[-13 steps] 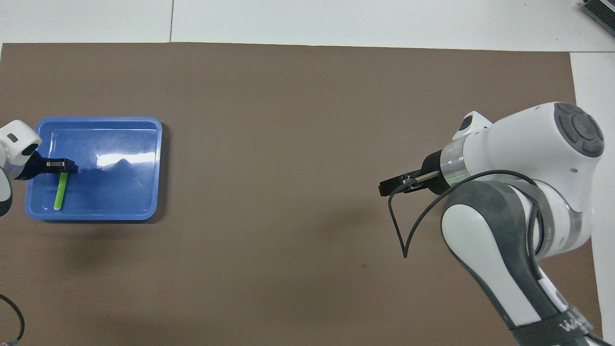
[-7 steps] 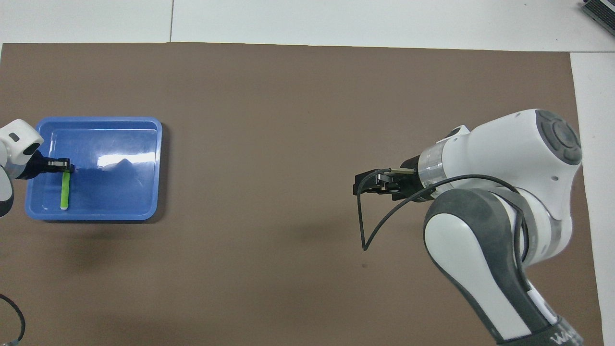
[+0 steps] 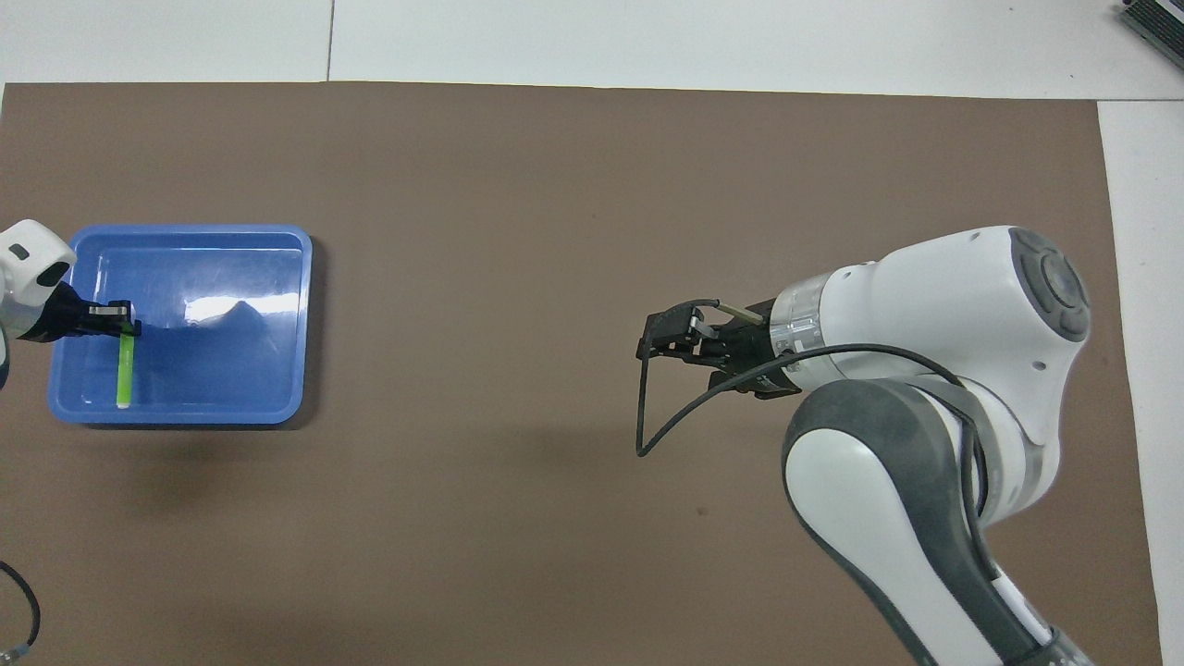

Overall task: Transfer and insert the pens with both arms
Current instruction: 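Grasp the green pen with the left gripper and lift it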

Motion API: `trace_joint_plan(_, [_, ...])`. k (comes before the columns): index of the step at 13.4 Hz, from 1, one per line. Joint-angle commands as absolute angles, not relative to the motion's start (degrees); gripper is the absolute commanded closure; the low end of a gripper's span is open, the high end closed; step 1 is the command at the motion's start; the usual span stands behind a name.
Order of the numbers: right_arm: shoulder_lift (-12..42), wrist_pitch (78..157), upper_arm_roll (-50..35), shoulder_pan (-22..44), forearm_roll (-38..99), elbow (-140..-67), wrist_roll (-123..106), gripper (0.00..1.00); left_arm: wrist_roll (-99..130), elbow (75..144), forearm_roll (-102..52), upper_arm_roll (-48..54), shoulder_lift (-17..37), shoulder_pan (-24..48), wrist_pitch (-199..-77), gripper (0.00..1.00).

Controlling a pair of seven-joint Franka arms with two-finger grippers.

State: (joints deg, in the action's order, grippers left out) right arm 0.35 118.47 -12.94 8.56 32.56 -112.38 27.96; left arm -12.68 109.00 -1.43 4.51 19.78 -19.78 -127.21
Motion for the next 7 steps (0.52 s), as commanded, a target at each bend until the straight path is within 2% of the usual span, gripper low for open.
trace_joint_plan(1, [-0.26,120.14,-13.01,8.7,35.15,-112.85,31.98,0.0,-6.87,104.69,-0.62,4.31,19.6,-18.29,-120.0,1.0])
trace_joint_plan(7, [-0.18,121.64,-12.92,9.84,35.86,-112.94,33.66,0.0,8.94,100.46,-5.78,5.19,13.46,-15.83,-106.19,1.0])
